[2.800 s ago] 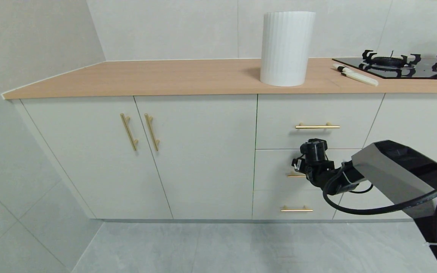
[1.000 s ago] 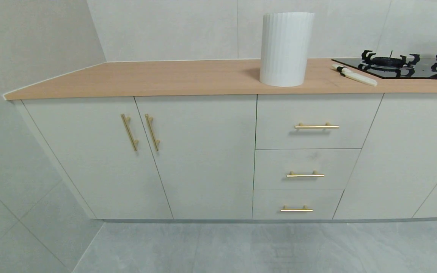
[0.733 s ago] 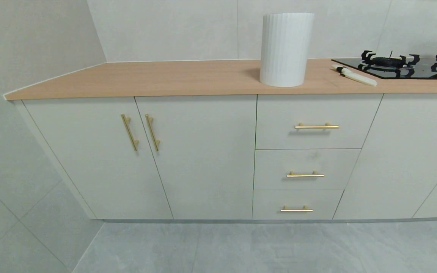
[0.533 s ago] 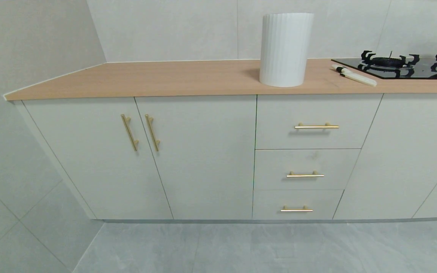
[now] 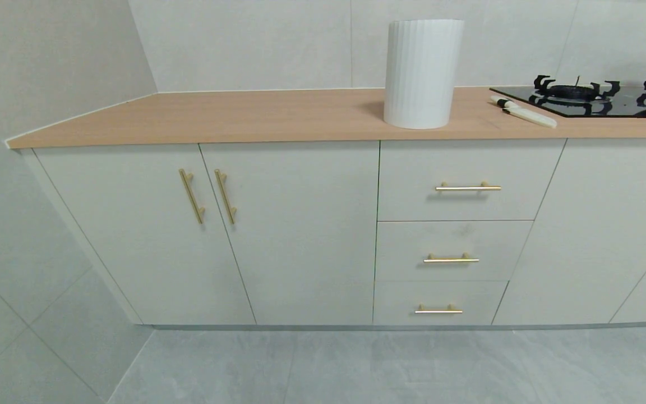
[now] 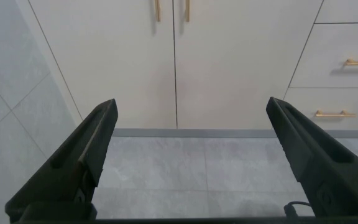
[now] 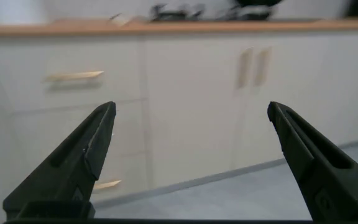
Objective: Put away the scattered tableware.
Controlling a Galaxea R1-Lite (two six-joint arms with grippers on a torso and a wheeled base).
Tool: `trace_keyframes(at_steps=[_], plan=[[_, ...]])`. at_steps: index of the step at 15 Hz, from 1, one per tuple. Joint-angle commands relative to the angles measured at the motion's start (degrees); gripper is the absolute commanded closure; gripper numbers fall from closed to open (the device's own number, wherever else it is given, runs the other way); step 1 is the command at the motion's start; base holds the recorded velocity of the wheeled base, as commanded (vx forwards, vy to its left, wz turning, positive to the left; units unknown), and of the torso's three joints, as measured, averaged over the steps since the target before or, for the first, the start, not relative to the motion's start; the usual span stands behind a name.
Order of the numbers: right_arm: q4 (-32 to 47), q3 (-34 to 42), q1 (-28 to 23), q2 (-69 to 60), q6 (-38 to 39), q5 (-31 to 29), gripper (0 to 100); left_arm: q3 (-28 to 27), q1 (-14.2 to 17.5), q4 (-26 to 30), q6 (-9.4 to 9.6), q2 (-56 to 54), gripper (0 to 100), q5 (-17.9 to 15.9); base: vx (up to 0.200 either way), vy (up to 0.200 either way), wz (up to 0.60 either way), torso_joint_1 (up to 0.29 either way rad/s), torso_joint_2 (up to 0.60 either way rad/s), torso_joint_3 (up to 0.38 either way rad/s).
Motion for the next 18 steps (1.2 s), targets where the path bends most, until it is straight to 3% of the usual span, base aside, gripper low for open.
trace_keyframes(at_steps=[1, 4, 6, 9, 18], plan=[[-4.7, 9.0, 0.0, -0.1, 1.8, 7.0, 0, 0.0, 0.0, 0.0, -0.04, 0.0, 0, 0.0, 0.0, 0.0, 0.0, 0.0, 0.0, 0.0], [-8.4, 14.9, 0.0, -0.1, 2.3, 10.9, 0, 0.0, 0.0, 0.0, -0.04, 0.0, 0, 0.0, 0.0, 0.0, 0.0, 0.0, 0.0, 0.0], [-6.9, 14.9, 0.0, -0.1, 5.0, 13.1, 0, 0.0, 0.0, 0.0, -0.04, 0.0, 0, 0.0, 0.0, 0.0, 0.0, 0.0, 0.0, 0.0], [-1.8, 14.8, 0.0, -0.1, 4.7, 13.4, 0, 0.0, 0.0, 0.0, -0.04, 0.0, 0, 0.0, 0.0, 0.0, 0.0, 0.0, 0.0, 0.0], [-2.1, 14.9, 0.0, -0.1, 5.3, 13.5, 0, 0.0, 0.0, 0.0, -0.04, 0.0, 0, 0.0, 0.0, 0.0, 0.0, 0.0, 0.0, 0.0]])
